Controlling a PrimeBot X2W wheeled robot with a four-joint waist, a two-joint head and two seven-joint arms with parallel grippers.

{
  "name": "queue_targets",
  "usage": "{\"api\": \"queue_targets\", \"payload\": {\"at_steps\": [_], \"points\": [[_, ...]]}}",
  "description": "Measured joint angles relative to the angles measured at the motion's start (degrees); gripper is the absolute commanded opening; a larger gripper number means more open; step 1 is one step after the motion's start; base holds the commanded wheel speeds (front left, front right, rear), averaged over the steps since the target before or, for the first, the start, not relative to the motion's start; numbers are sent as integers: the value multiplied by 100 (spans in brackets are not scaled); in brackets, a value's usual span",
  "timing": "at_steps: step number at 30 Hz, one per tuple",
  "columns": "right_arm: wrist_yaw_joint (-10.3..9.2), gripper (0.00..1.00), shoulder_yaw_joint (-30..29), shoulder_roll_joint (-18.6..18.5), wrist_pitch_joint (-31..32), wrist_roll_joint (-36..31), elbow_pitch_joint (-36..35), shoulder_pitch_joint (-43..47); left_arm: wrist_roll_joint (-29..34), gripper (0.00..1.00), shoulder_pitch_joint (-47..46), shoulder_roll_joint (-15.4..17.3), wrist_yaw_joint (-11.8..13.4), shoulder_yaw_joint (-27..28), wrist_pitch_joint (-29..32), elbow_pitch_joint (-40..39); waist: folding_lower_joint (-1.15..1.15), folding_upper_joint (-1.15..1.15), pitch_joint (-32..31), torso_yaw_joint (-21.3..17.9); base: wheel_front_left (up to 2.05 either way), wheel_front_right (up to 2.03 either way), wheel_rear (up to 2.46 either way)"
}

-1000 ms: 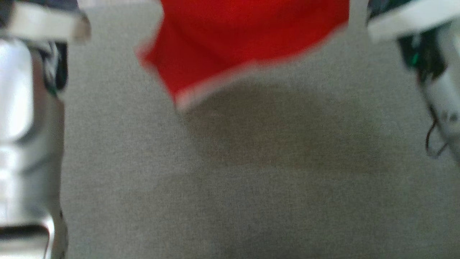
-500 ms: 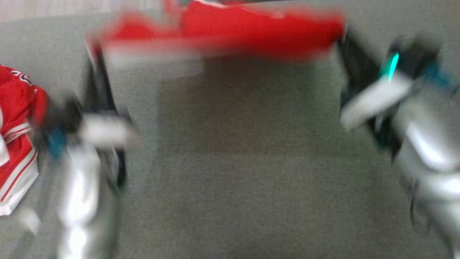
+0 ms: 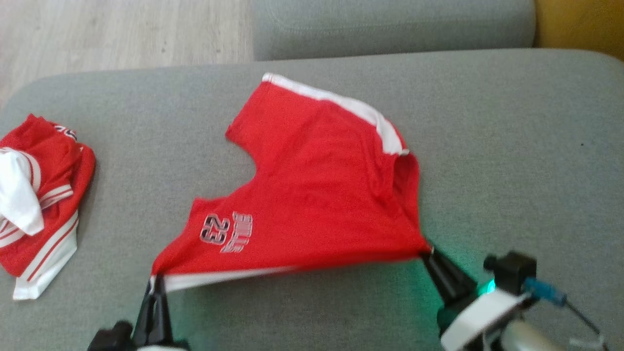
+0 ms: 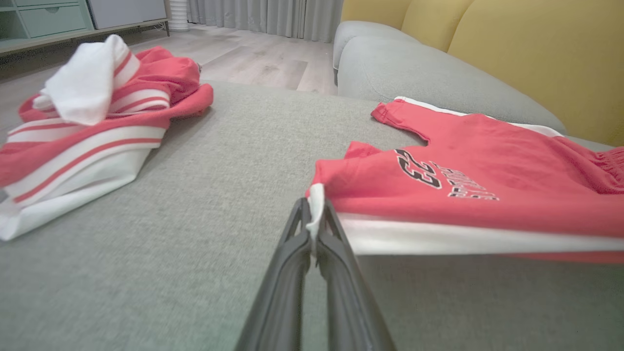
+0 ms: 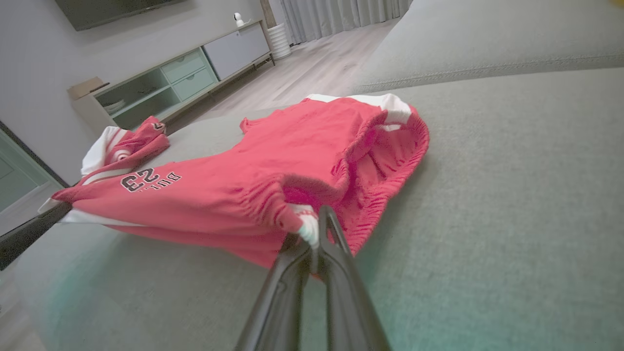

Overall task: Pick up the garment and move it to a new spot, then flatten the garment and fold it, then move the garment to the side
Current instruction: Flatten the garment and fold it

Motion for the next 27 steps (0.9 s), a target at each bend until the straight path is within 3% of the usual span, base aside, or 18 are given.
{"api": "queue_targets", "payload": {"at_steps": [7,9,16,22,27], "points": [[0,0,0,-32,8,187,-458,381,193,0,227,9,-20,137,0,-386,1,0,-45,-84,0,0,0],[0,0,-42,-21,8,354,-526,287,314,0,-86,46,-166,126,0,-376,2,0,52,-124,0,0,0],[0,0,-25,233,229,1433,-547,-829,660,0,-2624,547,-542,-318,285,385,3,0,616,-318,0,0,0],[0,0,49,577,409,2207,-371,-1867,915,0,-4651,881,-614,-647,923,1311,4,0,1291,-564,0,0,0],[0,0,211,814,379,2668,-158,-2415,1068,0,-5543,1050,-655,-825,1273,2141,5,0,1812,-841,0,0,0]]}}
